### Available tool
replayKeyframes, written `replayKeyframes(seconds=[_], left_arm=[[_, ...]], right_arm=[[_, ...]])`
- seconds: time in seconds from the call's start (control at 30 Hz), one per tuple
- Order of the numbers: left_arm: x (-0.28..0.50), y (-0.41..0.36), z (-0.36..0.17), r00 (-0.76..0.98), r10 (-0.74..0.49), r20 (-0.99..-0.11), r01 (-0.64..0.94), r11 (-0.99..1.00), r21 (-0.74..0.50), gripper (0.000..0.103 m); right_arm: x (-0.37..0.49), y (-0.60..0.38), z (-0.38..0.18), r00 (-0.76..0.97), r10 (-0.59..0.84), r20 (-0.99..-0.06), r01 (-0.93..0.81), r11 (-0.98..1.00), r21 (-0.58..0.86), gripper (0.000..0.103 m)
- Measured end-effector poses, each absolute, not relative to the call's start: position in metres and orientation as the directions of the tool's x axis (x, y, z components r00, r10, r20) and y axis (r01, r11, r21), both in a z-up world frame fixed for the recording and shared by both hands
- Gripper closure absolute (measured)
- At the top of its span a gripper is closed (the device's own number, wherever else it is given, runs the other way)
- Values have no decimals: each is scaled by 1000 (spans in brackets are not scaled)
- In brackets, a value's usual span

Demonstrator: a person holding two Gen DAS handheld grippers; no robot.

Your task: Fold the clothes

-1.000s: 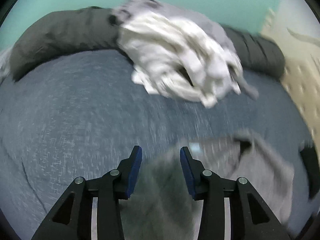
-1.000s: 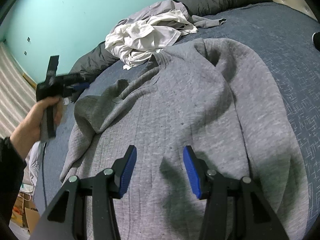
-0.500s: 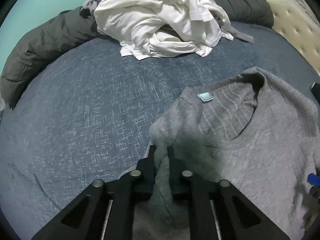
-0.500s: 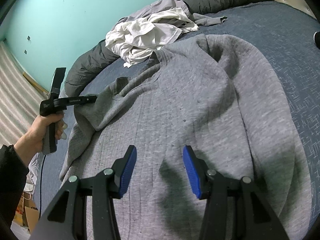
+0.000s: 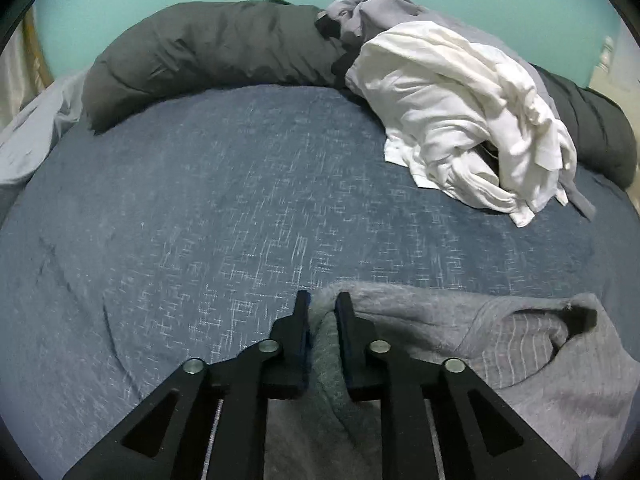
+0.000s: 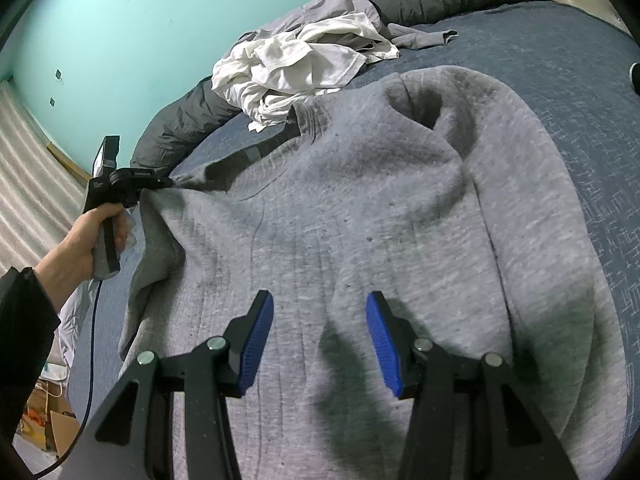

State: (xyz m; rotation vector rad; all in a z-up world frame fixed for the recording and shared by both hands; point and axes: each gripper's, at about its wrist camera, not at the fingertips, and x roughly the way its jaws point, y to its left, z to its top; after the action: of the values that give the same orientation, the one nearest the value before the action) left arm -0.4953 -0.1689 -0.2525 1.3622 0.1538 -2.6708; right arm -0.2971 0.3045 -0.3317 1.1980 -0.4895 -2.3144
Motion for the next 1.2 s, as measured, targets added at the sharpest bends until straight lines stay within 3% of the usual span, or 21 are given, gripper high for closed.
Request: replayKeyframes(seconds=[0.07,0.23,0.57,0.67,1.07,1.2], left_arm=[[-486,-167,-251,-588,-70,-806,148,-989,-22,62],[-458,-162,-245,-608,-47,-792,87,-996,-8,48],[-413,-163,-252,-596,7,-803,-17,-1000,3,48],[-408,-174,-255,-587,15,-810,-12,-1000,-10,48],[-365,-240,-281,-514,25,-857,58,-996,-64,46],[-354,-251,-302,-484,81,-871,75,-988,-133,46]], right_arm=[[-298,306,-332,-499,-567,-655,250,-818,518,54],[-299,306,-332,-500,-568,-654,249,-817,519,54],[-303,322,-318,-549,-545,-634,255,-831,494,54],[-305,331,-314,-580,-528,-620,227,-836,500,48],[-307,328,-318,-563,-537,-628,231,-832,504,48],[-307,328,-318,-560,-544,-625,233,-827,511,48]])
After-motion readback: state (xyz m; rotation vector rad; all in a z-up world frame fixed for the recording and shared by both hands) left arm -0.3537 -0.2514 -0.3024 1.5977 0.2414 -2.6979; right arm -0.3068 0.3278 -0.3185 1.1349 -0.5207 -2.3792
